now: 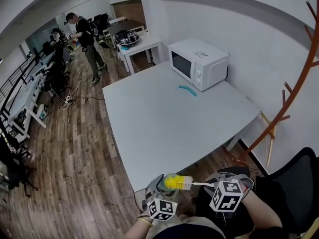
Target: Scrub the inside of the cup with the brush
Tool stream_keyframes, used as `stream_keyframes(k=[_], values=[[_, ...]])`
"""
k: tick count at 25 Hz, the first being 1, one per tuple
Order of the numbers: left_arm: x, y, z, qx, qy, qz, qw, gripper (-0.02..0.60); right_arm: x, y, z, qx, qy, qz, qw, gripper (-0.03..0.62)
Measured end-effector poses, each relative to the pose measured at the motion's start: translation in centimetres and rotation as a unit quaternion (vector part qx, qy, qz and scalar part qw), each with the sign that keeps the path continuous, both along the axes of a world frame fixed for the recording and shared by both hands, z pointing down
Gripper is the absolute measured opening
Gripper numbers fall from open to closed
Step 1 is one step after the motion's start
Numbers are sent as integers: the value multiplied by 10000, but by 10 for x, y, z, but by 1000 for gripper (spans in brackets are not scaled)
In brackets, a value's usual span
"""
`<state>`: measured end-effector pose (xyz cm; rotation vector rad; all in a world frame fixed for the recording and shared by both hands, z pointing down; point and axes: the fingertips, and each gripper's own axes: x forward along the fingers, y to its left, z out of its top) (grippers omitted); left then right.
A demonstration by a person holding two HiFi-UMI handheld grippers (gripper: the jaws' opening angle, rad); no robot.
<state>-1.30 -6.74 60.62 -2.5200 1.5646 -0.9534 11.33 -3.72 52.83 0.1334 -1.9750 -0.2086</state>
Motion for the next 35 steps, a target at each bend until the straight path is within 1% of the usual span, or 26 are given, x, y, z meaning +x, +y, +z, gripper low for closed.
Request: stream_keyframes(k=[6, 11, 14, 18, 20, 22, 23, 25, 26, 27, 29, 32, 33, 35], values=[[5, 12, -4, 107, -155, 243, 9995, 371, -9, 0, -3, 425, 370, -532, 9970, 52], [18, 24, -8, 179, -206, 438, 9987, 371, -18, 7, 1, 867, 672, -976, 9892, 53], [22, 30, -7, 185, -228, 518, 9982, 371, -20, 13, 4, 1050, 767, -1136, 9850, 54], [23, 38, -6, 126, -128, 513, 9985, 371, -20, 19, 7, 1162, 767, -1238, 9825, 53], [22, 40, -7, 107, -58, 494, 9987, 371, -21, 18, 6, 1405, 796, -1335, 9778, 54], [20, 40, -10, 103, -11, 471, 9988, 371, -22, 13, 3, 1876, 885, -1541, 9660, 53], [19, 40, -11, 100, 4, 464, 9989, 371, -23, 10, 2, 2156, 932, -1681, 9574, 54], [18, 40, -14, 78, 60, 462, 9989, 371, -26, 5, -3, 2746, 996, -2004, 9352, 54], [17, 40, -14, 57, 102, 467, 9988, 371, -30, 3, -8, 3061, 978, -2174, 9217, 54], [16, 41, -15, 32, 142, 470, 9988, 371, -36, 3, -16, 3418, 917, -2344, 9054, 54], [14, 42, -16, -14, 197, 465, 9987, 371, -49, 1, -32, 4175, 796, -2711, 8636, 54], [11, 45, -17, -102, 249, 471, 9985, 371, -58, 4, -41, 4965, 877, -3308, 7977, 54], [10, 46, -17, -144, 266, 488, 9983, 371, -60, 6, -42, 5186, 916, -3507, 7743, 54], [9, 50, -15, -225, 287, 537, 9979, 371, -66, 11, -48, 5639, 920, -3880, 7232, 54]])
